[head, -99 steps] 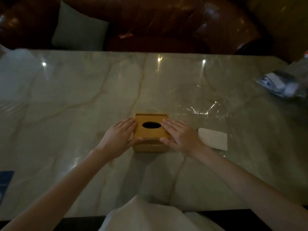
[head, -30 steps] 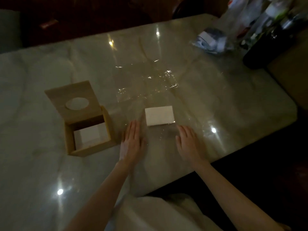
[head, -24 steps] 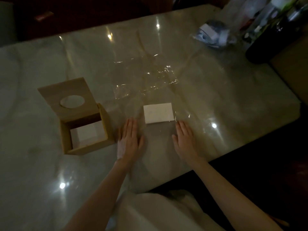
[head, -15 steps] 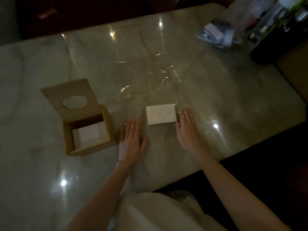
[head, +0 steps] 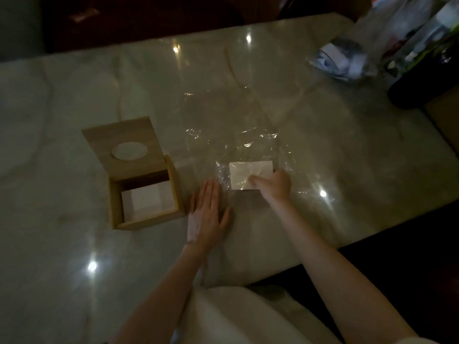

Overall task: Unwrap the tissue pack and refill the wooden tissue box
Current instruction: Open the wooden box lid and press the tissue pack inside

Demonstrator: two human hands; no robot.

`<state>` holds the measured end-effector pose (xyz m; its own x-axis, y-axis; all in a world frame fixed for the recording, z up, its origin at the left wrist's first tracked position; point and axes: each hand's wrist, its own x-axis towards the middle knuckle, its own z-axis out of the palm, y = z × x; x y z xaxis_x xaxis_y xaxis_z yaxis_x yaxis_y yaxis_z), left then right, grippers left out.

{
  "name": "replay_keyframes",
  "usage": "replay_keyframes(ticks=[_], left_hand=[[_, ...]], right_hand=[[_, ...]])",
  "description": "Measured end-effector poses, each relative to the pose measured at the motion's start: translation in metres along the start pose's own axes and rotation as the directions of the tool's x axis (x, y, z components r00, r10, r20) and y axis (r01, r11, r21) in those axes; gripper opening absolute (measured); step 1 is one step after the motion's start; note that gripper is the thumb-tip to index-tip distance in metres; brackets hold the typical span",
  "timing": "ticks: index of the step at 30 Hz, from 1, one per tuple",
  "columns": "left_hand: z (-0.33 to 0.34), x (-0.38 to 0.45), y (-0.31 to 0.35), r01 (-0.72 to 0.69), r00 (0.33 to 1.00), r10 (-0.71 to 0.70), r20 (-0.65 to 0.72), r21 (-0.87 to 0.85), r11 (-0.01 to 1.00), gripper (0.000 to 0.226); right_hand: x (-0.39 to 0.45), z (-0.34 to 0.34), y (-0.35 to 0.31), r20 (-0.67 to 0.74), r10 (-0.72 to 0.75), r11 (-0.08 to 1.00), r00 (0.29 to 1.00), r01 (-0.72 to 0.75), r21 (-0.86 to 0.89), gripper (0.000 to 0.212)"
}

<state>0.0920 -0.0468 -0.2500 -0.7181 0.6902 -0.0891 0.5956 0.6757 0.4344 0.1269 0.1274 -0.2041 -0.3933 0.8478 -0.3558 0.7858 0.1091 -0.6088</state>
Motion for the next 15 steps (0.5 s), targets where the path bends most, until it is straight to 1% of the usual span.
replay_keyframes(ticks=[3,6,9,10,12,15], left_hand=[[0.0,0.0,0.0,-0.001,1.0,0.001,0.004,0.002,1.0,0.067],[-0.001,0.0,0.001,-0.003,1.0,0.003,-0.007,-0.015,1.0,0.067],[0.0,0.0,0.0,0.001,1.0,-0.001,-0.006,-0.015,1.0,0.069],[0.0,0.0,-0.001,0.002,1.0,-0.002,-0.001,-0.013,1.0,0.069],[0.002,0.0,-0.002,0.011,1.0,-0.011,0.006,-0.015,1.0,0.07],[0.002,0.0,-0.003,0.016,1.0,-0.016,0.017,-0.007,1.0,0.073]], right_hand=[[0.007,-0.002,-0.002,0.052,0.122,0.991,0.991,-0.124,0.041,0.058],[0.013,-0.003,-0.003,0.109,0.174,0.98,0.979,-0.183,0.076,0.054],[0.016,-0.006,-0.005,0.184,0.211,0.972,0.96,-0.226,0.063,0.062],[0.015,-0.008,-0.005,0.197,0.208,0.974,0.958,-0.222,0.052,0.063],[0.01,-0.012,-0.003,0.207,0.175,0.979,0.963,-0.193,0.069,0.057],[0.0,-0.022,0.004,0.284,0.091,0.964,0.955,-0.156,0.216,0.043]])
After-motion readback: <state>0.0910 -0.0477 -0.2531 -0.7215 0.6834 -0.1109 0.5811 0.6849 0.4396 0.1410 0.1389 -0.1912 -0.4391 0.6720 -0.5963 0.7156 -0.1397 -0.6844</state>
